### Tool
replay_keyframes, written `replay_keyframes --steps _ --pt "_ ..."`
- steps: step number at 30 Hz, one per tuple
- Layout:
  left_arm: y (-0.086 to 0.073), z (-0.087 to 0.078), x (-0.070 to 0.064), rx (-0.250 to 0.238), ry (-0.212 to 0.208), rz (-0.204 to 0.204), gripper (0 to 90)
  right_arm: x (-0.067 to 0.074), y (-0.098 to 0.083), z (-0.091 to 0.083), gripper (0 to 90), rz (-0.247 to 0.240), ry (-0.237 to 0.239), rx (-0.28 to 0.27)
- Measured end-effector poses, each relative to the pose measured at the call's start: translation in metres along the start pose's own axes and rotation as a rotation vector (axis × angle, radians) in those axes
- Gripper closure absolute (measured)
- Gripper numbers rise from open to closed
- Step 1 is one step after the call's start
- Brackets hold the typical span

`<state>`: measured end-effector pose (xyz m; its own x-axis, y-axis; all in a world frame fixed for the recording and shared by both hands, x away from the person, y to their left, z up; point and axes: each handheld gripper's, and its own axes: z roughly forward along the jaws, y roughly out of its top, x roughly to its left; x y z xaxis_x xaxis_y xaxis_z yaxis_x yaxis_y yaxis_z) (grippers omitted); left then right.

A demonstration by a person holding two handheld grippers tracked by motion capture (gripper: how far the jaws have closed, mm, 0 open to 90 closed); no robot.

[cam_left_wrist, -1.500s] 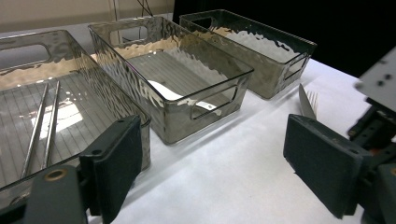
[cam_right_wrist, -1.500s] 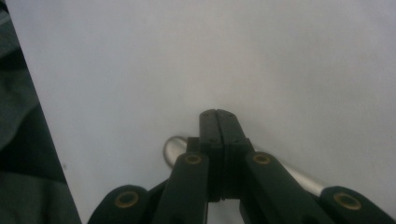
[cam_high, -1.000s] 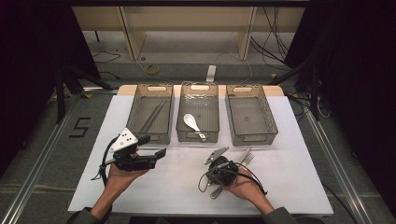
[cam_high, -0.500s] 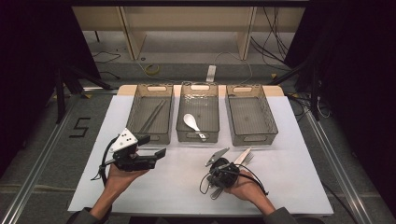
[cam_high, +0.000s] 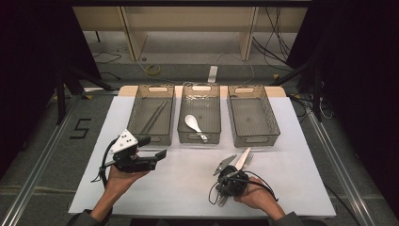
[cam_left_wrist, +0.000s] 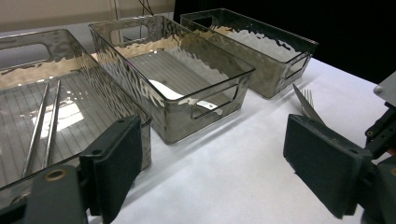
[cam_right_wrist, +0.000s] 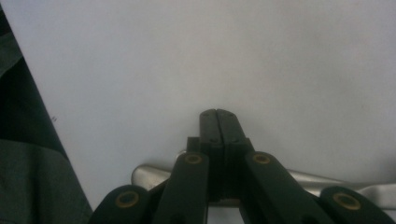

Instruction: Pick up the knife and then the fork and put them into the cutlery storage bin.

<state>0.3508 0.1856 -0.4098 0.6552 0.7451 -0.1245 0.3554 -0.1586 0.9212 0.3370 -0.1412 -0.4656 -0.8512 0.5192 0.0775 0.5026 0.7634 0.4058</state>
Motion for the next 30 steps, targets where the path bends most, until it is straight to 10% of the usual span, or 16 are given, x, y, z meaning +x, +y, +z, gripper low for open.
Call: replay_keyframes --steps 30 --pt "0.0 0.0 0.0 0.003 0.003 0.004 19.2 -0.02 -0.053 -0.032 90.0 0.043 -0.067 0.102"
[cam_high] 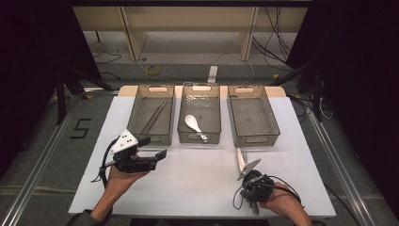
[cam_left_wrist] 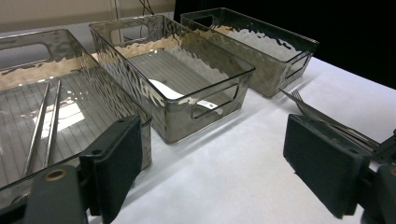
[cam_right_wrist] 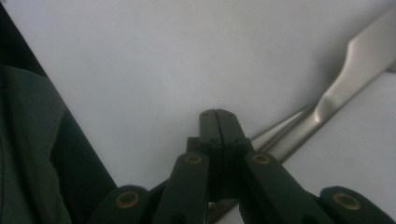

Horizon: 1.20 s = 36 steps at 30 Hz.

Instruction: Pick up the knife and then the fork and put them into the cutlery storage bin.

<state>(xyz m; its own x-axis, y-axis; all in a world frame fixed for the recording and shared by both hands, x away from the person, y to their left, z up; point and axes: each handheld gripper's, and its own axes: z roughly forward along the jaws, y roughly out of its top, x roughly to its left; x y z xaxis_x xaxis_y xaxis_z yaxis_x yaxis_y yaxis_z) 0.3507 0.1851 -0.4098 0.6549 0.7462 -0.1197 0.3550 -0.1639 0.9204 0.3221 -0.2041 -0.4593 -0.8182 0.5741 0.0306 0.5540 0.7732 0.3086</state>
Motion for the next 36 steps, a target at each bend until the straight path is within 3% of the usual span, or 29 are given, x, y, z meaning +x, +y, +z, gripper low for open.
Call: replay_keyframes --steps 9,19,21,23,26,28,31,36 --pt "0.0 0.001 0.0 0.001 0.0 0.0 19.2 -0.017 -0.015 -0.007 90.0 0.049 -0.036 0.022" --pt "0.0 0.001 -0.001 0.002 -0.001 0.002 19.2 -0.018 -0.015 -0.008 90.0 0.052 -0.034 0.029" --pt "0.0 0.002 -0.001 0.002 0.0 0.002 19.2 -0.021 -0.015 -0.012 77.2 0.07 -0.015 0.003" --pt "0.0 0.002 -0.001 0.003 0.0 0.003 19.2 -0.023 -0.014 -0.02 69.2 0.084 0.01 -0.06" --pt "0.0 0.002 -0.001 0.004 0.0 0.002 19.2 -0.026 -0.011 -0.032 55.8 0.116 -0.021 -0.144" --pt "0.0 0.002 -0.001 0.003 0.0 0.004 19.2 -0.028 -0.008 -0.033 47.7 0.138 -0.072 -0.151" --pt "0.0 0.002 -0.001 0.004 0.001 0.004 19.2 -0.031 -0.006 -0.028 40.7 0.172 -0.111 -0.129" --pt "0.0 0.001 0.0 0.001 0.001 0.004 19.2 -0.037 -0.006 -0.022 39.0 0.208 -0.118 -0.106"
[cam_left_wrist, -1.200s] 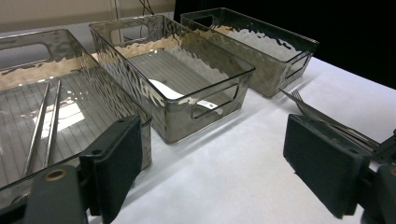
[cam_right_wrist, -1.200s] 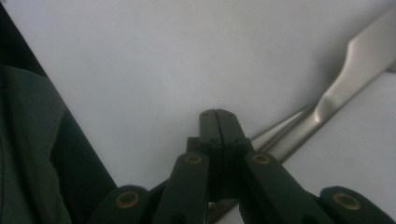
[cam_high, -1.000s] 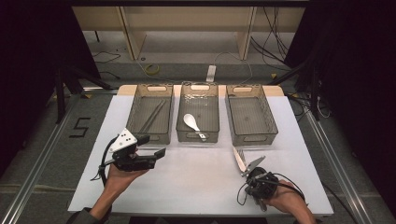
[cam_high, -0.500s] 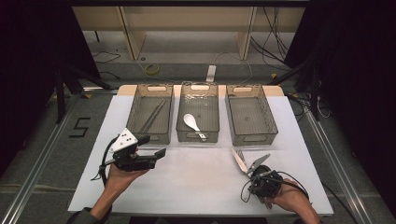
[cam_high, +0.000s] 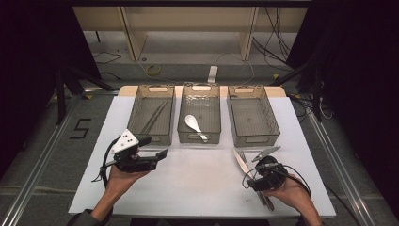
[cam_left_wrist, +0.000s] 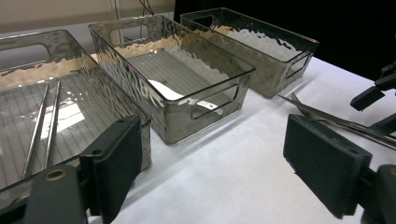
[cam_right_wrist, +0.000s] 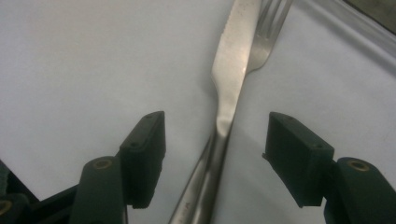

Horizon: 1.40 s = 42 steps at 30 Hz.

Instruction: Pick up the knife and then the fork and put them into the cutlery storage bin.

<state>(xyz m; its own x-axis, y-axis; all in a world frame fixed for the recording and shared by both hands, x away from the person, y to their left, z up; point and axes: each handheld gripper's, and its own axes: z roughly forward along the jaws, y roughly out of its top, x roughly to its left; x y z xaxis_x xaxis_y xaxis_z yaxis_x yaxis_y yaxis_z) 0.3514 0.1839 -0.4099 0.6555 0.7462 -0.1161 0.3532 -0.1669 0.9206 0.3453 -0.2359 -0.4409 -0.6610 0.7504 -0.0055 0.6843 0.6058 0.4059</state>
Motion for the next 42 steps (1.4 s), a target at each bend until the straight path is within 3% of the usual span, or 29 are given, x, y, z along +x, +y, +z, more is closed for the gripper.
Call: replay_keyframes --steps 11,23,27,34,42 --pt "0.0 0.0 0.0 -0.008 0.002 -0.003 19.2 -0.006 -0.001 0.01 49.7 0.019 0.016 0.062" --pt "0.0 0.0 0.0 -0.005 0.002 0.001 19.1 -0.007 0.002 0.019 70.1 -0.003 0.031 0.092" --pt "0.0 0.0 0.0 -0.003 0.002 0.002 19.1 -0.005 0.004 0.02 72.7 -0.015 0.026 0.1" --pt "0.0 0.0 0.0 -0.002 0.001 0.003 19.2 -0.009 0.005 0.019 77.8 0.021 0.046 0.097" --pt "0.0 0.0 0.0 -0.003 0.002 0.003 19.2 -0.012 0.005 0.018 80.6 0.044 0.032 0.102"
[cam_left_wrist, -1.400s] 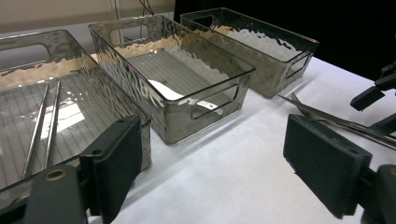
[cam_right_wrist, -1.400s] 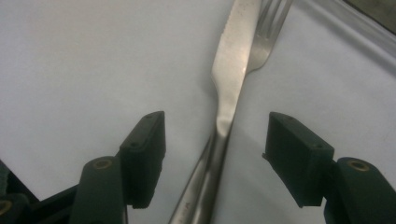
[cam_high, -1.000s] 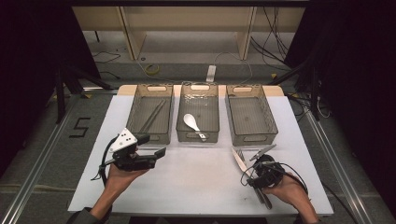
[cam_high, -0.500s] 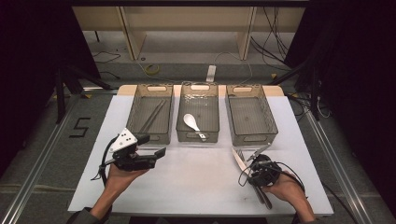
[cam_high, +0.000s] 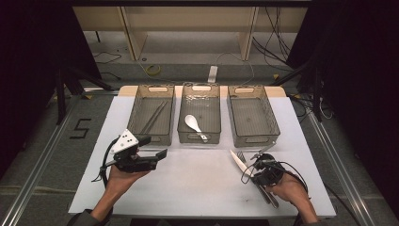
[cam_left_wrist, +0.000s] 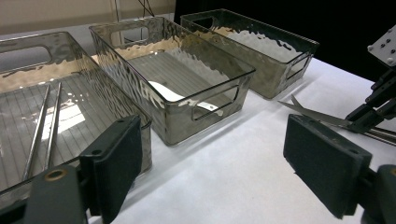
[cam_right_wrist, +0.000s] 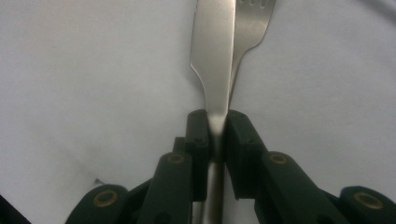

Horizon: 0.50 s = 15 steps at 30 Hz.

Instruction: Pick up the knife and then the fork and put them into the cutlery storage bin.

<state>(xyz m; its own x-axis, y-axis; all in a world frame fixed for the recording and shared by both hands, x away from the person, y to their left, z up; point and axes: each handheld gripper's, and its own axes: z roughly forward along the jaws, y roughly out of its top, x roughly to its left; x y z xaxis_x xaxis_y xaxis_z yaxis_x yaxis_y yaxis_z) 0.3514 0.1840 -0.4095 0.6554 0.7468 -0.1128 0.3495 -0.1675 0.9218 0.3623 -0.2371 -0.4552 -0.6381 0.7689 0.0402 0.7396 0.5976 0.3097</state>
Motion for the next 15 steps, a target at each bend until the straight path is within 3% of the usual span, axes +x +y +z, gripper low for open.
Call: replay_keyframes --steps 15 --pt "0.0001 -0.0001 0.0003 -0.001 0.001 -0.002 19.2 -0.0047 -0.0021 -0.009 81.1 -0.003 -0.004 -0.038"
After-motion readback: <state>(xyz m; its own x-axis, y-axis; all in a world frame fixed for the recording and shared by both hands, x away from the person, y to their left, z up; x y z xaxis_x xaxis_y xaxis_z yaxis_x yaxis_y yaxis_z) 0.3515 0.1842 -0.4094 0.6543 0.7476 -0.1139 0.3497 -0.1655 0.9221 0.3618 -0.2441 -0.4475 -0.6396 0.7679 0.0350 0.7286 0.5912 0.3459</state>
